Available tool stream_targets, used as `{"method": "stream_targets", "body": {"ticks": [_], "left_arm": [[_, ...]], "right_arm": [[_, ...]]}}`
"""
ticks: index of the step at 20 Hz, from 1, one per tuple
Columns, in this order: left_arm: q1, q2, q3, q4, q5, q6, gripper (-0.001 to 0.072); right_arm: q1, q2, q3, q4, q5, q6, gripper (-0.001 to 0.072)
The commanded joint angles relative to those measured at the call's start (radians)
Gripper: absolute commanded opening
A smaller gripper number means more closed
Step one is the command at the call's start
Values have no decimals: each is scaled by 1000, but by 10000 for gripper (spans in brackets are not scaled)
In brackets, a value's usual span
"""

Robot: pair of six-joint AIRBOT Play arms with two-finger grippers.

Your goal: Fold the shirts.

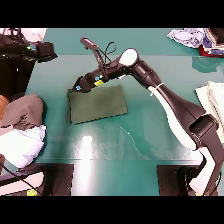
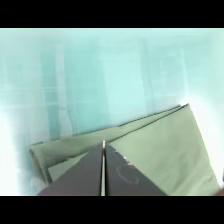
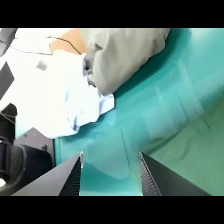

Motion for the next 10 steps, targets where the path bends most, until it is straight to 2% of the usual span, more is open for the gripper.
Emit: {"method": "stream_targets", "body": {"ticks": [1, 3, 6, 7, 8, 9, 10], "left_arm": [[30, 26, -2, 3, -55, 24, 24], [30, 26, -3, 2, -58, 29, 25], [30, 26, -3, 2, -56, 45, 25], [30, 26, -3, 2, -55, 45, 25], [30, 26, -3, 2, -55, 46, 25], [30, 26, -3, 1, -56, 45, 25], [30, 26, -3, 1, -56, 46, 25]], "right_arm": [[-66, 50, -123, -115, 58, 17, 428], [-177, 121, -253, -212, 87, 61, 429], [-357, 199, -440, -250, 87, 147, 432], [-413, 208, -489, -238, 93, 161, 490], [-455, 208, -525, -225, 103, 161, 619], [-488, 207, -568, -202, 98, 160, 663], [-509, 206, -609, -178, 82, 160, 663]]}}
